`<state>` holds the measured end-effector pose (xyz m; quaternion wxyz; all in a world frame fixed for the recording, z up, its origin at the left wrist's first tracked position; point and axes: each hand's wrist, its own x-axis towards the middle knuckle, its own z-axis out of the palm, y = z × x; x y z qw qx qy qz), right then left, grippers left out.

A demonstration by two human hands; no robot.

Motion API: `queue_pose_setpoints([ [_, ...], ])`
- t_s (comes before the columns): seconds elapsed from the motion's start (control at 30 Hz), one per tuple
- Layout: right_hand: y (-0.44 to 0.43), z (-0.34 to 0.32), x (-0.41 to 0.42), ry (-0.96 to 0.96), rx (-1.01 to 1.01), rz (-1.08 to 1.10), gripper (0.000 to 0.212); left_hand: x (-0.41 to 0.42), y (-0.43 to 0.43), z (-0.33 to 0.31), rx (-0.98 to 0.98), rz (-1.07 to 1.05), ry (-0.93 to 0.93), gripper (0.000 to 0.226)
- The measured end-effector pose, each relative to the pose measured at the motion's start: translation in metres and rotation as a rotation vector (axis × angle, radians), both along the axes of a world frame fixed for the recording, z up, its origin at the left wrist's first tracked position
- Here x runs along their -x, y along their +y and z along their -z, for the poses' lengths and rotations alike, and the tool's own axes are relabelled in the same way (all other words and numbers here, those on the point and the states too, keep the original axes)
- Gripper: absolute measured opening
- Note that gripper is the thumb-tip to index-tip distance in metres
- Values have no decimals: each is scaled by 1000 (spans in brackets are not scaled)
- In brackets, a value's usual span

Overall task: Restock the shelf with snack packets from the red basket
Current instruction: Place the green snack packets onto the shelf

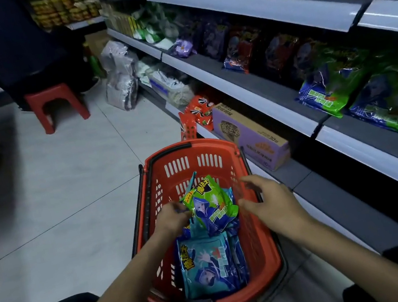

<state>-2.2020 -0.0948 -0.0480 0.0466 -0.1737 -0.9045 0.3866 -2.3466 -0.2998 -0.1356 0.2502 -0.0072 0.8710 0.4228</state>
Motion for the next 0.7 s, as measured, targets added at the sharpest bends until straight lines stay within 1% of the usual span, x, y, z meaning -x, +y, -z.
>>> queue_pose_setpoints([
  [0.03, -1, 2, 0, -7, -4, -7, 59, -1, 1, 5, -24, 2, -12, 3],
  [0.07, -2, 3, 1, -10, -4, -10, 59, -1, 3, 8, -62, 1, -31, 9],
  [0.1, -2, 5, 1, -15, -4, -9, 60, -3, 8, 10, -108, -6, -58, 9],
  [0.13, -2, 5, 1, -19, -4, -9, 60, -5, 11, 11, -147, -13, -83, 5],
  [0.17, -3, 5, 1, -20, -1, -6, 60, -6, 14, 11, -181, -13, -109, 10],
  [0.23, -1, 6, 0, -27, 7, 10, 59, -7, 19, 14, -230, 13, -147, 26],
  [0.3, 1, 5, -2, -34, 10, 17, 57, -8, 21, 20, -237, 33, -165, 37],
  [0.47, 5, -1, -10, -39, 6, 26, 56, -3, 23, 23, -250, 9, -184, 52],
  [0.57, 8, -5, -20, -49, 30, 14, 57, 2, 24, 22, -224, -10, -169, 47],
  [0.63, 9, -9, -27, -50, 46, 18, 56, 3, 28, 17, -198, -22, -123, 39],
  [0.7, 12, -15, -32, -27, 50, 31, 54, 1, 32, 6, -164, -33, -31, 33],
])
